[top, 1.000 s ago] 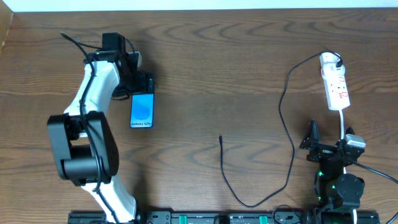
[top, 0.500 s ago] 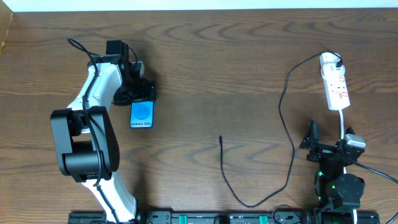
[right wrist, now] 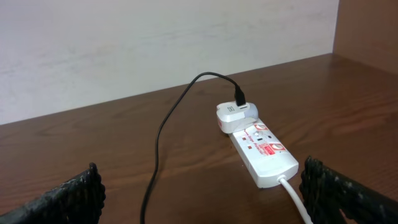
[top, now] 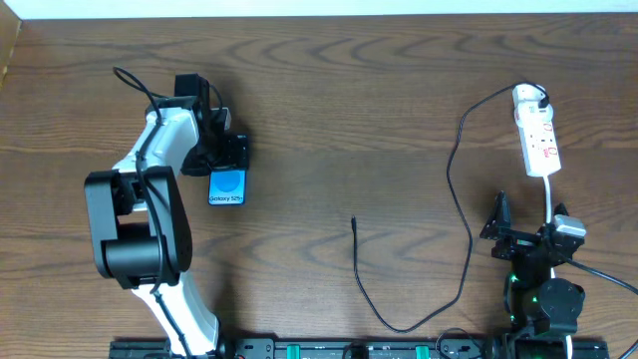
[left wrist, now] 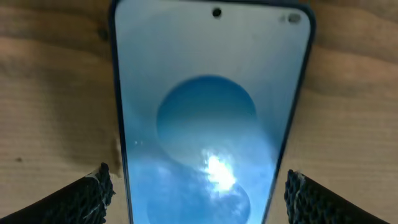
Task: Plug charger to phone and switch on socket
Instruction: 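Move the left gripper over the blue phone and lower onto it, then close the left gripper on the blue phone's sides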
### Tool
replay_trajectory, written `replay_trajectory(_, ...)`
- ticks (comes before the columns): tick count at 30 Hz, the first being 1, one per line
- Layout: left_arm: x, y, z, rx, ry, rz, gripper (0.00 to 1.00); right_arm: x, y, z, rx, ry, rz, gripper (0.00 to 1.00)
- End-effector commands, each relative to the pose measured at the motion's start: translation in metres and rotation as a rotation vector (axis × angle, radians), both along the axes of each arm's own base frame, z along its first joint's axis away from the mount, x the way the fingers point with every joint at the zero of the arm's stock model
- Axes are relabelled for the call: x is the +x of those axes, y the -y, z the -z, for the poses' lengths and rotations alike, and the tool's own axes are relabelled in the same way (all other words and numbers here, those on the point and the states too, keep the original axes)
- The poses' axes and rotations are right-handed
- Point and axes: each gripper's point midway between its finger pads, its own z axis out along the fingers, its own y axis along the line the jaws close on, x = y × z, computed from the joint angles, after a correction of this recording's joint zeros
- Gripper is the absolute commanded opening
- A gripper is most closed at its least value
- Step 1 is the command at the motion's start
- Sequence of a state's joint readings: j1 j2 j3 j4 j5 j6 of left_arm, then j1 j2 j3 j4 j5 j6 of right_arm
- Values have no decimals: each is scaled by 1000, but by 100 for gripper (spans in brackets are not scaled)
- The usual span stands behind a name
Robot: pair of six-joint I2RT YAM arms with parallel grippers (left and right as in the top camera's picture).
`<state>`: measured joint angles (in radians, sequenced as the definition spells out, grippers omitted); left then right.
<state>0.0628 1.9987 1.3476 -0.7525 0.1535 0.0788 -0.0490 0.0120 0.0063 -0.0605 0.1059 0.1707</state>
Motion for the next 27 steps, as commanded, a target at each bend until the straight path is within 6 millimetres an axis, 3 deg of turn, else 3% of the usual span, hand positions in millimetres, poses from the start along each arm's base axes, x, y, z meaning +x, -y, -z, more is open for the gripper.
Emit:
replay_trajectory(1,-1,-2,10,17,-12,19,90,0,-1,0,-15,-1,-1,99)
replay_trajectory(20,-8,0,12,18,-34,82,90,0,-1,0,-16,-1,-1,99)
replay_trajectory(27,-16,13,23,20,-42,124,90,0,-1,0,-15,-1,-1,99)
